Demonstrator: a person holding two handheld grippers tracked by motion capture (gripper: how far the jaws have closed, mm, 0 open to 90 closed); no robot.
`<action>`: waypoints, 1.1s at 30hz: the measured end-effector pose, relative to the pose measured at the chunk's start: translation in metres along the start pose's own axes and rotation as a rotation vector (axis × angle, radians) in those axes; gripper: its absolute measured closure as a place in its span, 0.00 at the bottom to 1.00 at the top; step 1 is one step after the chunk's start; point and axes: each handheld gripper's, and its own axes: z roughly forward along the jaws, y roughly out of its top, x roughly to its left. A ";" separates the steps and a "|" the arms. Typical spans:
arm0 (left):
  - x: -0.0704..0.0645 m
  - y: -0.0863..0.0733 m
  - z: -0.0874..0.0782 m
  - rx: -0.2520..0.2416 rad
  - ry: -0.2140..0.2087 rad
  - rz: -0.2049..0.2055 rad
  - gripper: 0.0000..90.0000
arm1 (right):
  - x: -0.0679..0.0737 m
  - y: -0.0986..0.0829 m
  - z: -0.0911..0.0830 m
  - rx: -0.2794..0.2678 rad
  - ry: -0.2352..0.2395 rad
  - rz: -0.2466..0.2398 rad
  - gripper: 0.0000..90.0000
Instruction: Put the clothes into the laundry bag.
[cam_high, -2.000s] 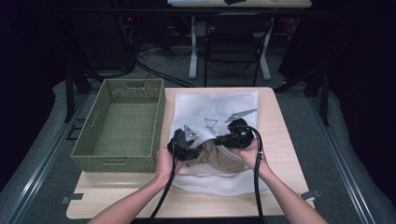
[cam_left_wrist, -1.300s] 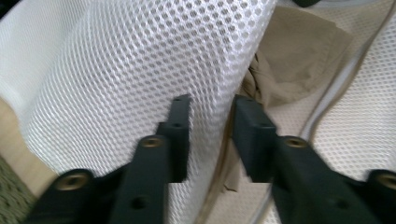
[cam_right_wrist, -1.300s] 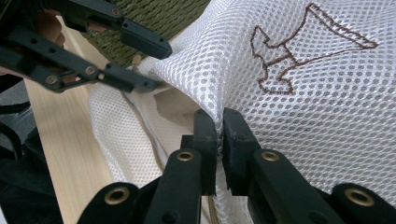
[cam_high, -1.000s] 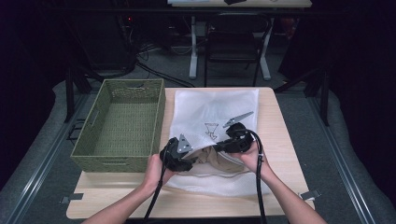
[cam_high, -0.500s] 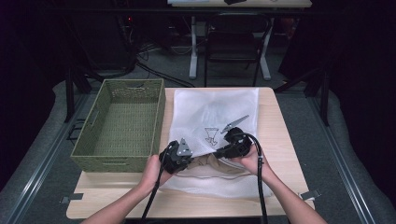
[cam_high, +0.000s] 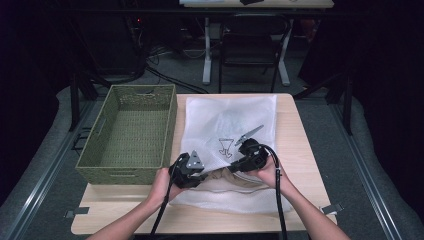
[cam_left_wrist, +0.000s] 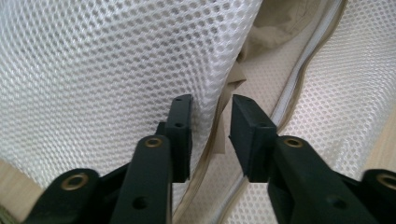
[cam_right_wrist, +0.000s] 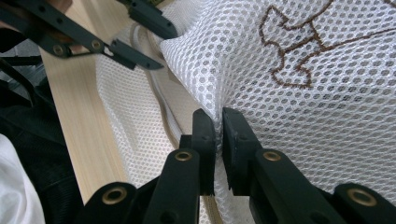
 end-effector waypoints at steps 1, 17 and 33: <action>-0.001 0.000 0.001 0.001 0.013 0.002 0.74 | 0.000 0.000 0.000 0.001 0.002 0.005 0.93; 0.004 -0.004 0.008 0.073 -0.066 0.036 0.98 | 0.011 -0.005 0.011 0.088 -0.063 -0.056 0.94; 0.003 -0.011 0.021 0.170 -0.116 0.032 0.96 | 0.003 -0.016 0.041 0.175 -0.046 -0.065 0.97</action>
